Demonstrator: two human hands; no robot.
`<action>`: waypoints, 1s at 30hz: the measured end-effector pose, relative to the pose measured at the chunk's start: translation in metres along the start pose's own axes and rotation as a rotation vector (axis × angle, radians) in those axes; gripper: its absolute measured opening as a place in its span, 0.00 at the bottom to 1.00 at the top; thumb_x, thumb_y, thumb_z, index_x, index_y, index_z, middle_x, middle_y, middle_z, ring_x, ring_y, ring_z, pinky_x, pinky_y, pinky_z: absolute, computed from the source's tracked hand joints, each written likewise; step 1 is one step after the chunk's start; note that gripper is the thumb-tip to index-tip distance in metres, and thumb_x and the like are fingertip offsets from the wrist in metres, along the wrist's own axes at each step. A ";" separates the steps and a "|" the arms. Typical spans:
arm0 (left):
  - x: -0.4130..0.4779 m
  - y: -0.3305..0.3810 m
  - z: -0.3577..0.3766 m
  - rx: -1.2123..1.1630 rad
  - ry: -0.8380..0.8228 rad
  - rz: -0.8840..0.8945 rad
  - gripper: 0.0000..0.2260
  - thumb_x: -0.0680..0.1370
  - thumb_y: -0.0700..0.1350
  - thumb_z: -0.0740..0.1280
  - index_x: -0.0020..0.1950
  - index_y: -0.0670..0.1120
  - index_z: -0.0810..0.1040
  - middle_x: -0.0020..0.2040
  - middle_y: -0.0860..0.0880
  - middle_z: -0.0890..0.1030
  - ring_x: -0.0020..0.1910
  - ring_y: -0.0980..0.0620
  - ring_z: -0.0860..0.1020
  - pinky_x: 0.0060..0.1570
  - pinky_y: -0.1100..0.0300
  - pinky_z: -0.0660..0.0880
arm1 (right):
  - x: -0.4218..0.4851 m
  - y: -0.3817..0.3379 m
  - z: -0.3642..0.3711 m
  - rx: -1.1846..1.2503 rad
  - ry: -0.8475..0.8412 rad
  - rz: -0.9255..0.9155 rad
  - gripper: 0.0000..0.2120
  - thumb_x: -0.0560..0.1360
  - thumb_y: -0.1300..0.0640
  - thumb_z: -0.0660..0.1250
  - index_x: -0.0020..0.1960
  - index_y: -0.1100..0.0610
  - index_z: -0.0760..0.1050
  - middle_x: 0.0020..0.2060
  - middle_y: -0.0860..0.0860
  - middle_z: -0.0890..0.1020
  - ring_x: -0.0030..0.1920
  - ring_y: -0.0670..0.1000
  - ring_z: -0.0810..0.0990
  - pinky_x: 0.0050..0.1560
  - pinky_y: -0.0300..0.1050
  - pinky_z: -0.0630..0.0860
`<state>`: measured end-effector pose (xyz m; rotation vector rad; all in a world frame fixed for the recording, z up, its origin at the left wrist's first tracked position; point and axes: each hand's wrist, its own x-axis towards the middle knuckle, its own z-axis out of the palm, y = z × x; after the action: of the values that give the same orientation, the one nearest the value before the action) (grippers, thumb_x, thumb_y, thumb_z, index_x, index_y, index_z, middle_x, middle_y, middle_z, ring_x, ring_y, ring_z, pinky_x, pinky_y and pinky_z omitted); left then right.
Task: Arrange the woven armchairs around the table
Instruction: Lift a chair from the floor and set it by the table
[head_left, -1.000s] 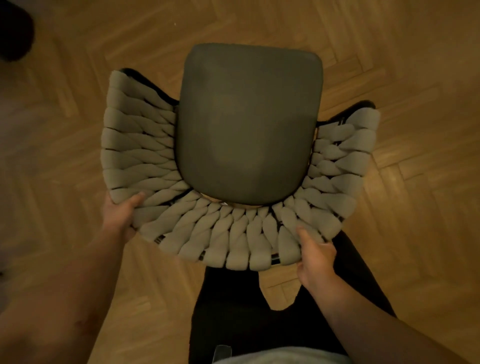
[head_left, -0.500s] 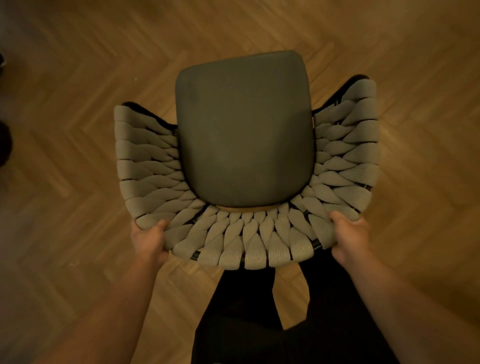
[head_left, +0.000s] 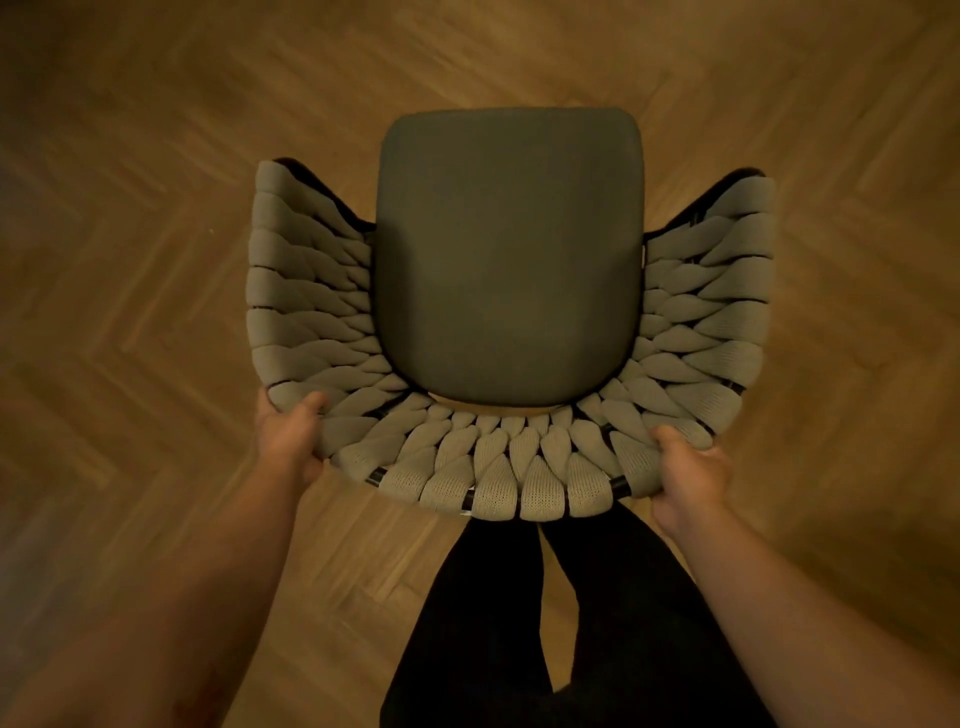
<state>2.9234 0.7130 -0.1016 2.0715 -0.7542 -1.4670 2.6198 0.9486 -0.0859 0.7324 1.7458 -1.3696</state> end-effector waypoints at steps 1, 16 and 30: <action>0.004 0.008 0.010 -0.006 -0.023 0.006 0.20 0.78 0.39 0.70 0.66 0.56 0.73 0.56 0.48 0.81 0.55 0.43 0.82 0.55 0.41 0.80 | 0.002 -0.002 0.000 0.022 0.010 0.005 0.09 0.77 0.64 0.70 0.54 0.55 0.76 0.46 0.52 0.82 0.46 0.52 0.82 0.42 0.49 0.80; 0.044 0.090 0.090 0.055 -0.188 0.092 0.21 0.81 0.59 0.65 0.72 0.53 0.72 0.60 0.49 0.81 0.58 0.45 0.82 0.52 0.47 0.81 | -0.027 0.035 0.062 0.478 0.257 0.085 0.12 0.72 0.55 0.75 0.55 0.53 0.82 0.52 0.55 0.86 0.53 0.57 0.85 0.56 0.62 0.82; 0.076 0.118 0.098 0.190 -0.357 0.121 0.25 0.81 0.62 0.61 0.77 0.54 0.68 0.65 0.47 0.78 0.60 0.43 0.79 0.60 0.42 0.77 | -0.046 0.054 0.089 0.619 0.395 0.049 0.05 0.76 0.57 0.71 0.49 0.53 0.76 0.48 0.55 0.83 0.46 0.56 0.84 0.40 0.52 0.82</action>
<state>2.8325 0.5681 -0.1049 1.8759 -1.1761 -1.7779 2.7089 0.8770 -0.0843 1.4527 1.5639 -1.8473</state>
